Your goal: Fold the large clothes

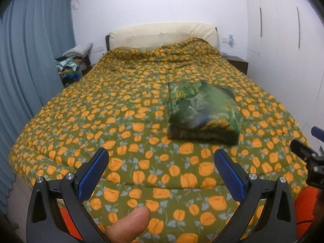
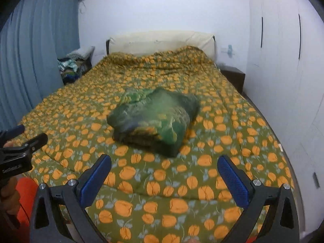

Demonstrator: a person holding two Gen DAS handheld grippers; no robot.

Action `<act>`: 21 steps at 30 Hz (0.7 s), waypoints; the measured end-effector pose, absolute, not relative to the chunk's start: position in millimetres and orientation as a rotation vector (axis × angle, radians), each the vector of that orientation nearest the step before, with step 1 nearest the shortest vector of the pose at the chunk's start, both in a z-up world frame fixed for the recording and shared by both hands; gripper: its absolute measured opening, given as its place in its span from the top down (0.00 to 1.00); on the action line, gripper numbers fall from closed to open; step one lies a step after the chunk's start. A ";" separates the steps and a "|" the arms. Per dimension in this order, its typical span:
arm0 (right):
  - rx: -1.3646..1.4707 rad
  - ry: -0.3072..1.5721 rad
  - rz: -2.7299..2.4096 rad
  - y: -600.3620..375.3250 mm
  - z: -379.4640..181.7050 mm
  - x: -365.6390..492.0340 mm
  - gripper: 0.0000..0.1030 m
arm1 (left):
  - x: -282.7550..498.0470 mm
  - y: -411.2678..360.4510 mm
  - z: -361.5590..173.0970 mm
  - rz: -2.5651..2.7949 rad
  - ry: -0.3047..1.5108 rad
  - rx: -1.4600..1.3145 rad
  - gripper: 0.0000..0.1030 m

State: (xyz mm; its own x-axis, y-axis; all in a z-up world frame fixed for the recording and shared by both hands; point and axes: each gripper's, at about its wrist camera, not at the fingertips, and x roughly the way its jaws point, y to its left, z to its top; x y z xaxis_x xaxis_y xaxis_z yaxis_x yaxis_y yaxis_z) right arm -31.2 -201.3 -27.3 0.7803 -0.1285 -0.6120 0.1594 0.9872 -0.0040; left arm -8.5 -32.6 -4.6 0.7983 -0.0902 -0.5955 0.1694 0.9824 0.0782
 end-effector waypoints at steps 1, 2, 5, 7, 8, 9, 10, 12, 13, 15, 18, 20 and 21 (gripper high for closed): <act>0.035 0.666 -0.153 -197.0 -27.6 -32.0 0.00 | -9.1 -32.6 -5.1 -0.139 0.641 0.127 0.00; 0.021 0.676 -0.149 -192.9 -27.8 -32.7 0.00 | -9.7 -33.0 -4.7 -0.140 0.648 0.125 0.00; 0.011 0.698 -0.141 -184.7 -29.0 -36.2 0.00 | -9.5 -32.8 -6.3 -0.148 0.676 0.114 0.00; 0.022 0.713 -0.134 -183.2 -28.5 -37.6 0.00 | -9.9 -33.4 -6.5 -0.144 0.678 0.117 0.00; 0.027 0.720 -0.131 -182.7 -29.1 -38.4 0.00 | -10.1 -33.8 -6.7 -0.140 0.679 0.120 0.00; 0.026 0.724 -0.131 -182.0 -29.2 -39.1 0.00 | -10.3 -34.2 -6.3 -0.135 0.682 0.123 0.00; 0.024 0.726 -0.133 -181.5 -29.1 -39.7 0.00 | -10.4 -34.7 -6.2 -0.133 0.685 0.126 0.00; 0.028 0.730 -0.136 -181.7 -28.6 -41.2 0.00 | -10.6 -35.3 -5.8 -0.127 0.688 0.132 0.00; 0.032 0.731 -0.136 -182.0 -28.3 -41.6 0.00 | -10.4 -36.1 -6.0 -0.122 0.691 0.139 0.00; 0.036 0.735 -0.136 -182.5 -27.8 -42.2 0.00 | -10.2 -37.1 -6.3 -0.116 0.698 0.145 0.00; 0.034 0.742 -0.134 -181.6 -26.6 -42.3 0.00 | -9.3 -38.1 -7.3 -0.110 0.711 0.145 0.00; 0.036 0.749 -0.129 -180.7 -27.4 -42.0 0.00 | -9.3 -38.8 -7.5 -0.106 0.713 0.149 0.00; 0.037 0.752 -0.126 -180.8 -27.0 -41.6 0.00 | -9.5 -38.9 -7.5 -0.107 0.714 0.150 0.00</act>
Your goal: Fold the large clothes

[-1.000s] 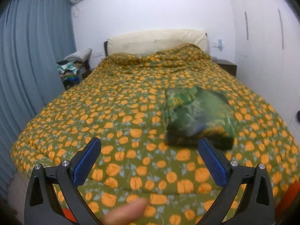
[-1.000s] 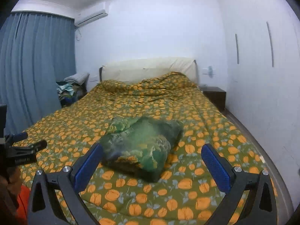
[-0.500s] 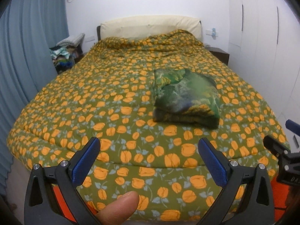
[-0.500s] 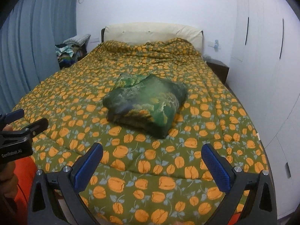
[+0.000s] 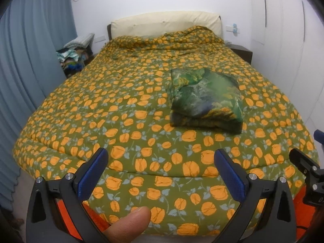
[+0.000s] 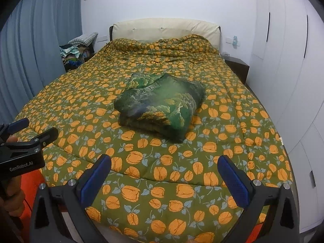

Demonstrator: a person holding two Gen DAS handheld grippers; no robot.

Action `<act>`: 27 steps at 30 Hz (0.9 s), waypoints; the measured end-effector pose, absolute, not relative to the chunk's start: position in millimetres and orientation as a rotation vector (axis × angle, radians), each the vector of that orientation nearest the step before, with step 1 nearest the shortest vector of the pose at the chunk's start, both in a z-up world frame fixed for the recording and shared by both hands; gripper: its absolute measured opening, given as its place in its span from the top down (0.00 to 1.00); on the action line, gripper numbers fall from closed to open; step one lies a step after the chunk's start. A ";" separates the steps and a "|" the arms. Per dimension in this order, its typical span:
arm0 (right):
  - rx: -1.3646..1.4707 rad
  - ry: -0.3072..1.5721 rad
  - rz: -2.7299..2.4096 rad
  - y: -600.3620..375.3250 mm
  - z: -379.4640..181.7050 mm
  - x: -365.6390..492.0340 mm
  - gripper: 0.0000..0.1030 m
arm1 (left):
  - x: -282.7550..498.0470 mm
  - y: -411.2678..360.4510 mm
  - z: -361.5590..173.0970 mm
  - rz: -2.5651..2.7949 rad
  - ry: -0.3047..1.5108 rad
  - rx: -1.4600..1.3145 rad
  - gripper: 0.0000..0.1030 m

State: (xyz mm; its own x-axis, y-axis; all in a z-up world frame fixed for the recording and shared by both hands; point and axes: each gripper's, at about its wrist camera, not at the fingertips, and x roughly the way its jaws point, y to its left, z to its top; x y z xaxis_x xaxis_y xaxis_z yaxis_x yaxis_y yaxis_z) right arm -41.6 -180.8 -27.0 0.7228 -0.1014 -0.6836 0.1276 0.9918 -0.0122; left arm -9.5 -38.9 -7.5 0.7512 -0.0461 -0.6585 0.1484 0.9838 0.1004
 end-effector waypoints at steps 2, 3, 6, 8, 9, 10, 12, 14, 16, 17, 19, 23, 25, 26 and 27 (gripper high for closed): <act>0.036 0.760 -0.121 -179.7 -28.3 -41.1 0.00 | -9.8 -39.3 -7.8 -0.108 0.714 0.155 0.00; 0.035 0.763 -0.120 -179.1 -28.7 -40.7 0.00 | -9.7 -39.5 -7.7 -0.106 0.714 0.152 0.00; 0.040 0.776 -0.115 -178.6 -30.4 -39.3 0.00 | -9.3 -39.7 -8.1 -0.104 0.717 0.150 0.00; 0.038 0.778 -0.114 -177.4 -30.3 -38.9 0.00 | -9.0 -39.5 -8.8 -0.103 0.723 0.147 0.00; 0.037 0.778 -0.113 -176.7 -29.8 -39.0 0.00 | -8.9 -39.1 -9.1 -0.103 0.726 0.146 0.00; 0.037 0.778 -0.112 -176.2 -29.0 -38.9 0.00 | -8.9 -38.4 -9.4 -0.104 0.728 0.144 0.00; 0.035 0.778 -0.113 -175.3 -27.2 -38.4 0.00 | -8.7 -36.5 -9.4 -0.110 0.735 0.136 0.00; 0.030 0.779 -0.117 -174.6 -26.6 -38.2 0.00 | -8.7 -35.5 -10.9 -0.114 0.743 0.134 0.00; 0.022 0.780 -0.125 -174.5 -25.4 -38.2 0.00 | -8.1 -36.2 -13.1 -0.115 0.750 0.138 0.00; 0.020 0.780 -0.126 -174.6 -24.6 -38.5 0.00 | -7.5 -36.9 -13.9 -0.115 0.754 0.141 0.00; 0.016 0.778 -0.131 -174.6 -23.4 -40.3 0.00 | -7.4 -38.5 -15.8 -0.120 0.763 0.144 0.00; 0.008 0.781 -0.141 -177.4 -22.1 -41.5 0.00 | -8.2 -42.5 -15.0 -0.133 0.768 0.148 0.00; 0.005 0.784 -0.151 -179.0 -22.0 -41.5 0.00 | -8.8 -43.6 -13.0 -0.140 0.767 0.147 0.00; 0.005 0.784 -0.155 -179.7 -21.8 -41.7 0.00 | -9.1 -43.9 -12.1 -0.143 0.766 0.146 0.00; 0.004 0.783 -0.156 -180.4 -21.5 -42.0 0.00 | -9.4 -44.1 -11.3 -0.145 0.766 0.145 0.00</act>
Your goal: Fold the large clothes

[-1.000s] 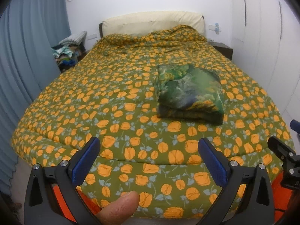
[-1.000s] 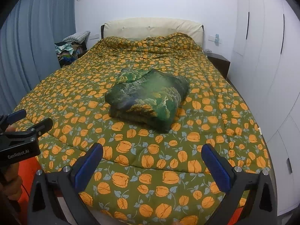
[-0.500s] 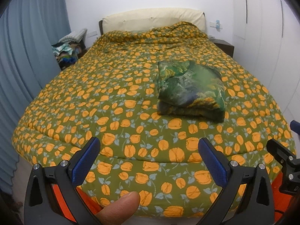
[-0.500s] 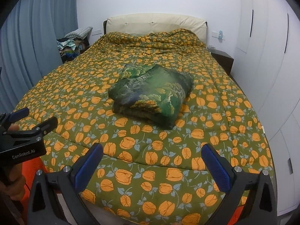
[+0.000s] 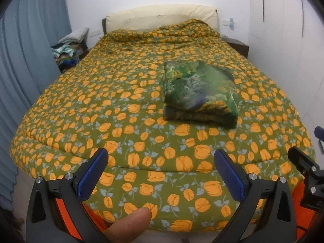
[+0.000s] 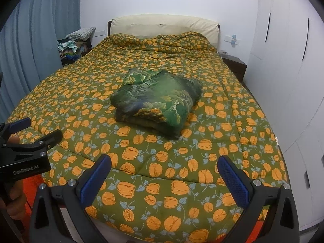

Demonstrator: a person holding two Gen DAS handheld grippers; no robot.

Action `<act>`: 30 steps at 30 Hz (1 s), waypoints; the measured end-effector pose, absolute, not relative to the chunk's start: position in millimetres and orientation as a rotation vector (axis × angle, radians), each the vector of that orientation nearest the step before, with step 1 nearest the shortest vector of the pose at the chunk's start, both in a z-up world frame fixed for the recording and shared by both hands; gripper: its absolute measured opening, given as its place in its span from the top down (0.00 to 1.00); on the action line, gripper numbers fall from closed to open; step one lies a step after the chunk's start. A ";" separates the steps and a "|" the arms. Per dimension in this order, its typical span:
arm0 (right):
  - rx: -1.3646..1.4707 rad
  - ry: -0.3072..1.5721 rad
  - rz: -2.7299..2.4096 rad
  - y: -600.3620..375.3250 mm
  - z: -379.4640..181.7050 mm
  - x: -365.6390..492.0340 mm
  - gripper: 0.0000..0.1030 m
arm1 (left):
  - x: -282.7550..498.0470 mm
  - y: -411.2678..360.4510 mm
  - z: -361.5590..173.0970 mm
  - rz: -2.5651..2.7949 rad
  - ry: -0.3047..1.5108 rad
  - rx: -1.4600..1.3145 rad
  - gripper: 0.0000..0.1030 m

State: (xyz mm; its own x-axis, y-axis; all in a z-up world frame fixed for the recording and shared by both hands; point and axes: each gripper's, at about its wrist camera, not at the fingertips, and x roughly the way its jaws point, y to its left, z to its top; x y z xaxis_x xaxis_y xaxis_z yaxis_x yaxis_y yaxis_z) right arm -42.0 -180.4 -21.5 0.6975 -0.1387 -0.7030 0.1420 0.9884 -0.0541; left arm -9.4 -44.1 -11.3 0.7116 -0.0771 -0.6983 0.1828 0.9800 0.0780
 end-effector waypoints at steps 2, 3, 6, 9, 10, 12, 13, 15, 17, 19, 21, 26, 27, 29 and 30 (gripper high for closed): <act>0.004 0.784 -0.158 -181.2 -21.1 -42.3 0.00 | -9.4 -44.7 -10.4 -0.144 0.769 0.149 0.00; 0.002 0.783 -0.160 -181.7 -20.6 -42.4 0.00 | -9.7 -44.9 -10.5 -0.142 0.765 0.150 0.00; -0.004 0.780 -0.163 -182.2 -19.6 -43.7 0.00 | -11.0 -48.0 -9.4 -0.125 0.757 0.181 0.00; -0.007 0.779 -0.164 -182.1 -19.2 -44.3 0.00 | -13.1 -50.4 -8.7 -0.117 0.751 0.209 0.00; -0.006 0.779 -0.164 -182.0 -19.4 -44.4 0.00 | -13.8 -50.6 -8.4 -0.119 0.753 0.212 0.00; -0.006 0.780 -0.165 -182.0 -19.2 -44.5 0.00 | -13.6 -50.5 -8.0 -0.127 0.761 0.211 0.00; -0.006 0.780 -0.164 -182.3 -19.1 -44.9 0.00 | -13.3 -49.9 -7.7 -0.131 0.767 0.208 0.00; -0.007 0.779 -0.165 -182.3 -19.0 -44.9 0.00 | -11.2 -49.3 -8.0 -0.134 0.778 0.207 0.00; -0.007 0.778 -0.167 -182.5 -18.5 -45.3 0.00 | -9.4 -48.3 -9.2 -0.137 0.791 0.201 0.00; -0.006 0.778 -0.169 -183.8 -18.6 -44.7 0.00 | -8.7 -46.6 -9.6 -0.135 0.789 0.193 0.00; -0.006 0.781 -0.170 -185.0 -19.1 -44.4 0.00 | -8.5 -46.1 -10.4 -0.136 0.790 0.195 0.00; -0.014 0.787 -0.172 -186.1 -20.1 -42.6 0.00 | -8.1 -45.3 -10.7 -0.141 0.793 0.198 0.00; -0.014 0.787 -0.172 -185.7 -20.1 -42.2 0.00 | -7.7 -45.9 -10.5 -0.141 0.793 0.199 0.00; -0.015 0.788 -0.174 -185.4 -20.4 -42.0 0.00 | -7.5 -45.1 -10.4 -0.140 0.793 0.201 0.00; -0.015 0.788 -0.174 -185.8 -20.9 -41.9 0.00 | -7.1 -45.5 -10.4 -0.140 0.793 0.200 0.00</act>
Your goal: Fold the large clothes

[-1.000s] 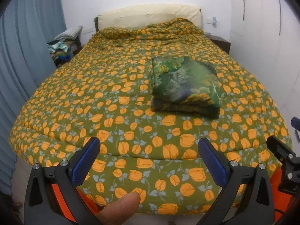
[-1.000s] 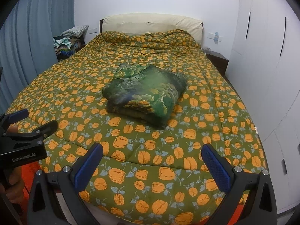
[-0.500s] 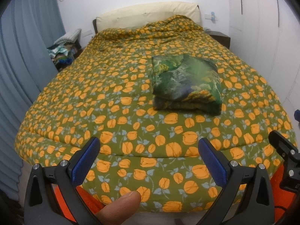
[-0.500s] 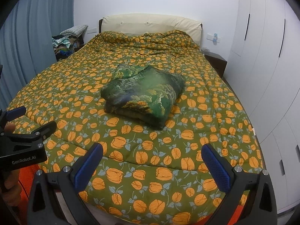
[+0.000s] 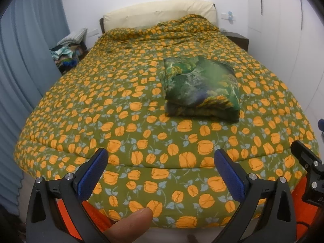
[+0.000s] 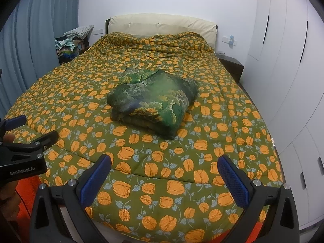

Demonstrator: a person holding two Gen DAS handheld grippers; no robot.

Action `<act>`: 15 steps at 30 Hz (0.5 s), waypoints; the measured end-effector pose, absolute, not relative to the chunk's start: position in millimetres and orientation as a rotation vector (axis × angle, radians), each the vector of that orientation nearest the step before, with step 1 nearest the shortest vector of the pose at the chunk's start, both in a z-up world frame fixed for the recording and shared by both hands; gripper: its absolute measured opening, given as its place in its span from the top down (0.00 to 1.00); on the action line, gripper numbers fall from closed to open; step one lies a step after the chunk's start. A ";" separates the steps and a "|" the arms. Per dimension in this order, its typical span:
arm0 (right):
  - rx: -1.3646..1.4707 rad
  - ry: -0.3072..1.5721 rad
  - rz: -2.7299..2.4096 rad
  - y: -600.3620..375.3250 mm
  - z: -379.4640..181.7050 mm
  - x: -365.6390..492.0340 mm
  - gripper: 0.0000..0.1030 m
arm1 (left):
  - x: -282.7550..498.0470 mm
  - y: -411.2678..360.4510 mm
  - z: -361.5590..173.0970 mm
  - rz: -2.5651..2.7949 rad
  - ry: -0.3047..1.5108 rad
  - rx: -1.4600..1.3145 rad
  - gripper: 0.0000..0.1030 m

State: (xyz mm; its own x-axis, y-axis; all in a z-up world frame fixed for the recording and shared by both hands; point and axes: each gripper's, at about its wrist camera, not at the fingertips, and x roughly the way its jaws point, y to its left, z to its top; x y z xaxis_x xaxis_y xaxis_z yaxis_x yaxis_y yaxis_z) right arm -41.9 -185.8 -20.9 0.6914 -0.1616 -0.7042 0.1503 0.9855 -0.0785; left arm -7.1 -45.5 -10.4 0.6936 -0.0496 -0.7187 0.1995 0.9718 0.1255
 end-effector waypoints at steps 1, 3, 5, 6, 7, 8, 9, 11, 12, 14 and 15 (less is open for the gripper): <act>-0.014 0.790 -0.175 -186.6 -21.4 -42.1 0.00 | -7.2 -45.7 -10.4 -0.140 0.794 0.201 0.00; -0.015 0.791 -0.177 -186.5 -21.8 -41.4 0.00 | -7.6 -45.8 -10.3 -0.140 0.790 0.202 0.00; -0.015 0.792 -0.179 -188.1 -22.5 -41.6 0.00 | -7.6 -45.8 -10.5 -0.136 0.786 0.208 0.00; -0.015 0.792 -0.179 -187.8 -22.5 -41.5 0.00 | -7.5 -46.3 -10.9 -0.135 0.784 0.212 0.00; -0.016 0.793 -0.180 -188.2 -22.7 -41.5 0.00 | -7.1 -46.9 -11.3 -0.132 0.784 0.217 0.00; -0.016 0.793 -0.180 -187.8 -23.0 -41.4 0.00 | -6.9 -46.9 -11.9 -0.129 0.783 0.223 0.00; -0.016 0.795 -0.181 -188.1 -23.4 -41.0 0.00 | -6.7 -47.3 -12.3 -0.126 0.783 0.225 0.00; -0.015 0.797 -0.182 -189.0 -24.2 -40.7 0.00 | -5.1 -46.6 -13.5 -0.124 0.791 0.223 0.00; -0.015 0.798 -0.183 -189.6 -24.5 -40.8 0.00 | -4.3 -46.3 -13.9 -0.126 0.795 0.221 0.00; -0.016 0.798 -0.183 -189.6 -24.5 -40.6 0.00 | -3.8 -45.5 -13.5 -0.129 0.794 0.216 0.00; -0.018 0.799 -0.185 -189.7 -24.6 -40.2 0.00 | -3.7 -45.3 -12.9 -0.131 0.794 0.216 0.00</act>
State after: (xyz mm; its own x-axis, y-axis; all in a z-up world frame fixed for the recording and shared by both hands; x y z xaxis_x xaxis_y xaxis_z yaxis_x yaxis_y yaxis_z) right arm -40.2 -189.7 -24.6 0.6821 -0.1712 -0.7109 0.1579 0.9837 -0.0854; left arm -3.7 -45.3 -12.9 0.6949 -0.0354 -0.7182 0.1968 0.9700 0.1426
